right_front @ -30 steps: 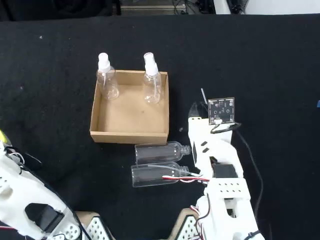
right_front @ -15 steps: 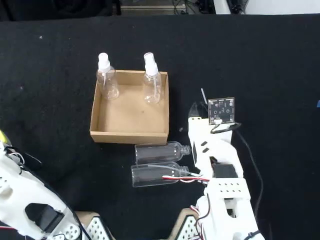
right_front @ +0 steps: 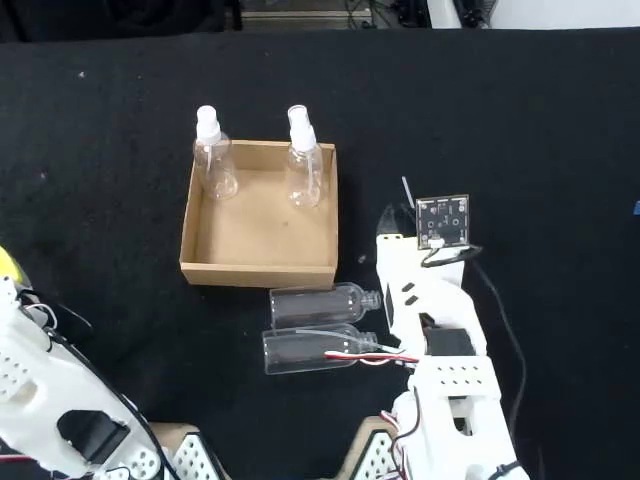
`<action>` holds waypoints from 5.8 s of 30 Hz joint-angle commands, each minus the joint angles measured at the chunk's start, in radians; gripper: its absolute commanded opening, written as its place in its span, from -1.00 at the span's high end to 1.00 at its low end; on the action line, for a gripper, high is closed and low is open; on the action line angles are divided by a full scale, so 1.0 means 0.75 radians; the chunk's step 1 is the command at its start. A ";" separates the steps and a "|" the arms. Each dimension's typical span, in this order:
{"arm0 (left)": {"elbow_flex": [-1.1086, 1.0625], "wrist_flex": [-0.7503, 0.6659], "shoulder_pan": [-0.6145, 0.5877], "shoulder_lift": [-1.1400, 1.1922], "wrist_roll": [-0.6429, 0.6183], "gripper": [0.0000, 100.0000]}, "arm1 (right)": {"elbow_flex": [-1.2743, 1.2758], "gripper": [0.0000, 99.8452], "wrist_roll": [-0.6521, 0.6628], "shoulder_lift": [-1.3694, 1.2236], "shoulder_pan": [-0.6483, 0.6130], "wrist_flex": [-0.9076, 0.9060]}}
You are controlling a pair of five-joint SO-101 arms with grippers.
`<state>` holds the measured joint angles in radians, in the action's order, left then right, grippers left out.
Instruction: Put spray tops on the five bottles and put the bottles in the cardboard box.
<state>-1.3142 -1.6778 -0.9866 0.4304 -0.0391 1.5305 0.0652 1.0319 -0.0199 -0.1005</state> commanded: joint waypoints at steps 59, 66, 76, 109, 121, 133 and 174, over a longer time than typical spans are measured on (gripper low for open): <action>0.165 1.217 -0.046 -0.959 0.037 0.28 | -0.083 0.95 0.014 -0.007 0.006 0.031; 0.204 1.217 -0.019 -0.820 0.047 0.28 | -0.083 0.95 0.014 -0.007 0.006 0.031; 0.269 1.213 -0.019 -0.649 0.047 0.28 | -0.083 0.95 0.014 -0.007 0.006 0.031; 0.114 0.726 0.013 -0.649 0.047 0.78 | -0.083 0.95 0.014 -0.007 0.006 0.031; 0.062 0.734 0.222 -0.892 0.145 0.94 | -0.083 0.95 0.014 -0.007 0.006 0.033; 0.052 1.995 0.705 -1.892 0.143 0.94 | -0.083 0.95 0.014 -0.007 0.006 0.035; -0.097 1.358 1.417 -1.272 0.020 0.94 | -0.083 0.95 0.016 -0.007 0.008 0.035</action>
<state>-1.4615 -0.6191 0.0875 -0.5808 -0.0882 1.5305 0.0713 1.0319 -0.0199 -0.1005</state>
